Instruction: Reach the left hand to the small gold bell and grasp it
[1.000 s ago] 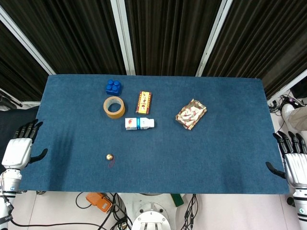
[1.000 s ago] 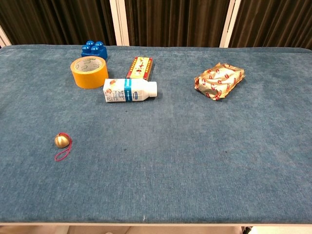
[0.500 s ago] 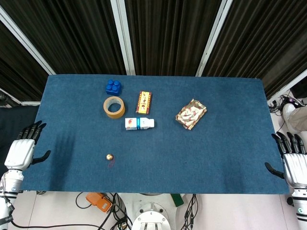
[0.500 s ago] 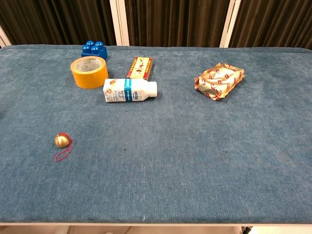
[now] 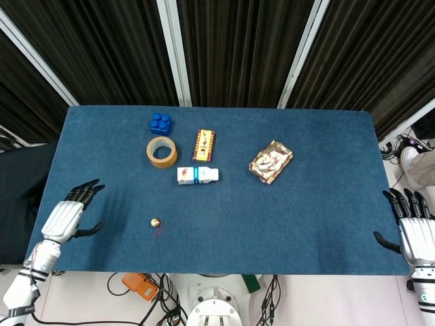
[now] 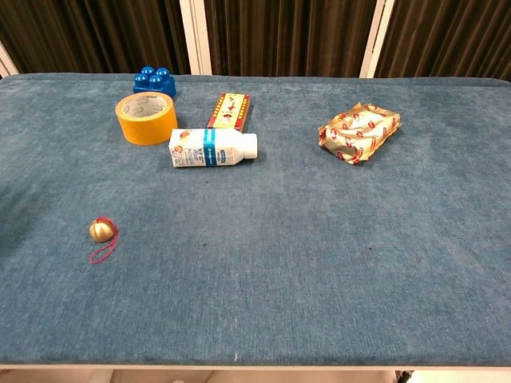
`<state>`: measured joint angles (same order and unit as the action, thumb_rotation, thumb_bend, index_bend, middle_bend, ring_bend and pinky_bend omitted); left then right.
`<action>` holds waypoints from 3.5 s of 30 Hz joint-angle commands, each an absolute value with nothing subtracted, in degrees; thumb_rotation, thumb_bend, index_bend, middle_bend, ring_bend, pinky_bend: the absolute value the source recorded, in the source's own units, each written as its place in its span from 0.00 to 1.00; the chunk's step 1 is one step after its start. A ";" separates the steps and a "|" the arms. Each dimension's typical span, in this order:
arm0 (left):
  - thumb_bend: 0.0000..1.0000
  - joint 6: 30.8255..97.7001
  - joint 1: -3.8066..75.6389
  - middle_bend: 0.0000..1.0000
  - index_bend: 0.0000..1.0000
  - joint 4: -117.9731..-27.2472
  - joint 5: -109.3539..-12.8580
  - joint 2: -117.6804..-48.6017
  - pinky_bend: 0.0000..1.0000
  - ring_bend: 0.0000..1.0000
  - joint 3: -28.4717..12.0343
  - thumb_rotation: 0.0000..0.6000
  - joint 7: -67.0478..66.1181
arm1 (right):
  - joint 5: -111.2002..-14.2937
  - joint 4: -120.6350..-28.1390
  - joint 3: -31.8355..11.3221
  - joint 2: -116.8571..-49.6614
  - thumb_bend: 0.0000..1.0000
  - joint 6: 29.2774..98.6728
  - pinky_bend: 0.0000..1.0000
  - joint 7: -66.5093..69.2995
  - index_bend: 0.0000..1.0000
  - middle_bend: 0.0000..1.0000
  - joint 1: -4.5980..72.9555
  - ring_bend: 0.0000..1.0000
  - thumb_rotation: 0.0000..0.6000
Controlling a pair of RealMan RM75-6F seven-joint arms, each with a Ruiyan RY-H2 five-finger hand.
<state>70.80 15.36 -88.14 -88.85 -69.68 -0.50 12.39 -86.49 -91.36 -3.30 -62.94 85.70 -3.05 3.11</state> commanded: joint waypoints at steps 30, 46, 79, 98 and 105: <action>0.18 62.53 22.34 0.00 0.29 -76.07 -87.83 -84.94 0.08 0.00 1.34 1.00 16.27 | -85.98 -91.27 -3.54 -63.08 0.30 85.25 0.00 -3.04 0.16 0.16 3.40 0.07 1.00; 0.19 61.39 23.69 0.00 0.38 -77.42 -86.21 -87.62 0.08 0.00 0.73 1.00 12.31 | -85.72 -91.40 -3.55 -63.14 0.30 85.03 0.00 -3.43 0.16 0.16 3.48 0.07 1.00; 0.30 57.37 26.23 0.00 0.53 -77.62 -82.37 -89.12 0.08 0.00 0.03 1.00 9.40 | -85.11 -91.62 -3.70 -63.20 0.30 84.62 0.00 -4.05 0.16 0.16 3.68 0.07 1.00; 0.37 60.67 28.83 0.00 0.54 -106.93 -78.53 -69.00 0.08 0.00 -5.33 1.00 -9.71 | -85.02 -91.80 -3.75 -63.13 0.30 84.75 0.00 -3.74 0.16 0.16 3.62 0.07 1.00; 0.37 59.41 31.13 0.00 0.54 -115.77 -71.46 -61.11 0.08 0.00 -8.92 1.00 -15.51 | -85.05 -91.76 -3.74 -63.07 0.30 84.88 0.00 -3.47 0.16 0.16 3.54 0.07 1.00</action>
<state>60.10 29.92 -113.35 -73.93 -63.38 -7.33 -14.06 -85.05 -91.76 -3.74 -63.07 84.88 -3.46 3.54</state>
